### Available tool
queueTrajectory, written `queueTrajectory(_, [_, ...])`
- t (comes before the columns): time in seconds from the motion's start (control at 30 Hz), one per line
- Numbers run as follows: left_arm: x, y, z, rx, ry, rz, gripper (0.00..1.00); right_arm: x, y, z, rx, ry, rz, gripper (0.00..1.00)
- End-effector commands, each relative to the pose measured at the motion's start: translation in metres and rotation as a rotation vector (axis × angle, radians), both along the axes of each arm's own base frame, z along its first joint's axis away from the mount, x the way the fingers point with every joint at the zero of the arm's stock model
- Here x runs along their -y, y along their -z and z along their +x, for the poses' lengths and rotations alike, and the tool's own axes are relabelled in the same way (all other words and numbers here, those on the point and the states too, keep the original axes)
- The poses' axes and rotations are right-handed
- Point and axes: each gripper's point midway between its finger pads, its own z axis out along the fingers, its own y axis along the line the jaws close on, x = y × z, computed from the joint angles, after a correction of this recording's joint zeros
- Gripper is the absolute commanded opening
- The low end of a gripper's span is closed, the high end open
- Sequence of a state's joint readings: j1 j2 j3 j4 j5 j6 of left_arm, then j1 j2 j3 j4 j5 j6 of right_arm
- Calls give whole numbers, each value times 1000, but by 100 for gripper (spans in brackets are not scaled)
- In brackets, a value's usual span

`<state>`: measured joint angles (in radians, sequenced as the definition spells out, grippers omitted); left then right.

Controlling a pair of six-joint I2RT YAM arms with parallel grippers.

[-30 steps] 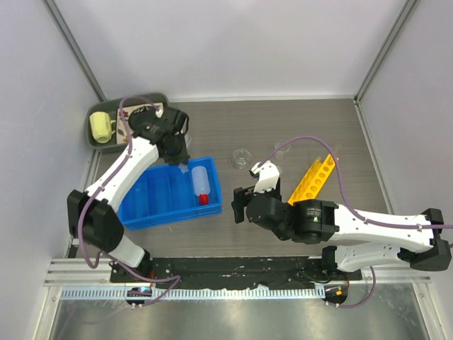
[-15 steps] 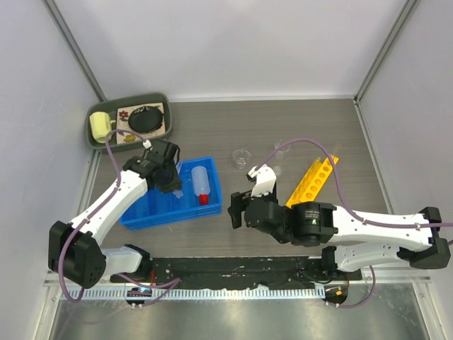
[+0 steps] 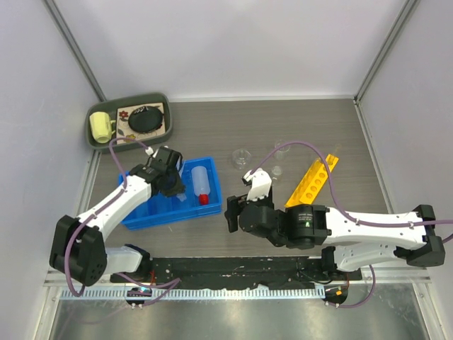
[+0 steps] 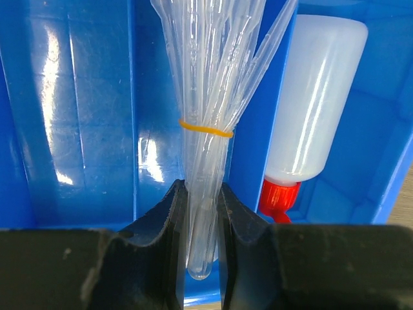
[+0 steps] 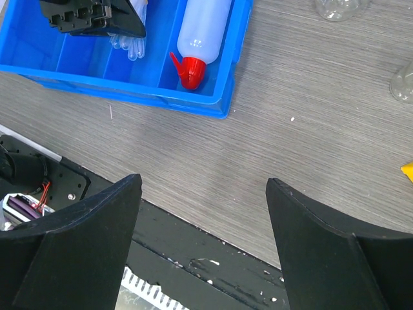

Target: Organize the chemistry lab equipment

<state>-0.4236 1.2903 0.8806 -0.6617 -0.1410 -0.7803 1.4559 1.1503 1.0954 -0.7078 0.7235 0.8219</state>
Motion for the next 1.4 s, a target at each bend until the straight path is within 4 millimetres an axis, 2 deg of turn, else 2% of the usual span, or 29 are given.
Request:
queueTrajectory(0.0, [-1, -4, -2, 54, -43, -33, 0, -6, -2, 2, 9, 24, 26, 83])
queueTrajectory(0.23, [-1, -4, -14, 61, -50, -59, 0, -16, 1, -2, 5, 6, 19, 83])
queueTrajectory(0.33, [-1, -3, -18, 65, -51, -64, 4, -20, 3, -3, 7, 0, 12, 83])
queueTrajectory(0.4, [-2, 0, -19, 64, -52, -59, 11, -22, 3, -4, 8, -2, 10, 83])
queueTrajectory(0.6, [2, 15, -20, 43, -35, -69, 12, -27, 6, -7, 8, -9, 0, 83])
queueTrajectory(0.83, [13, 21, -15, 44, 3, -87, 37, -26, 9, -6, 15, 1, -9, 84])
queueTrajectory(0.87, [15, 21, -14, 46, 15, -88, 43, -26, 10, -7, 14, -1, -12, 84])
queueTrajectory(1.07, [23, 11, -9, 57, 51, -89, 61, -24, 11, -3, 34, 14, -31, 84])
queueTrajectory(1.2, [24, -5, -5, 73, 74, -73, 64, -21, 2, 6, 68, 52, -36, 85])
queueTrajectory(1.3, [24, -28, -1, 102, 89, -60, 64, -17, -7, 27, 94, 81, -62, 87])
queueTrajectory(1.33, [24, -41, 0, 113, 98, -51, 64, -16, -4, 34, 94, 90, -85, 87])
queueTrajectory(1.37, [25, -48, 0, 125, 107, -49, 64, -10, -2, 51, 81, 129, -96, 87])
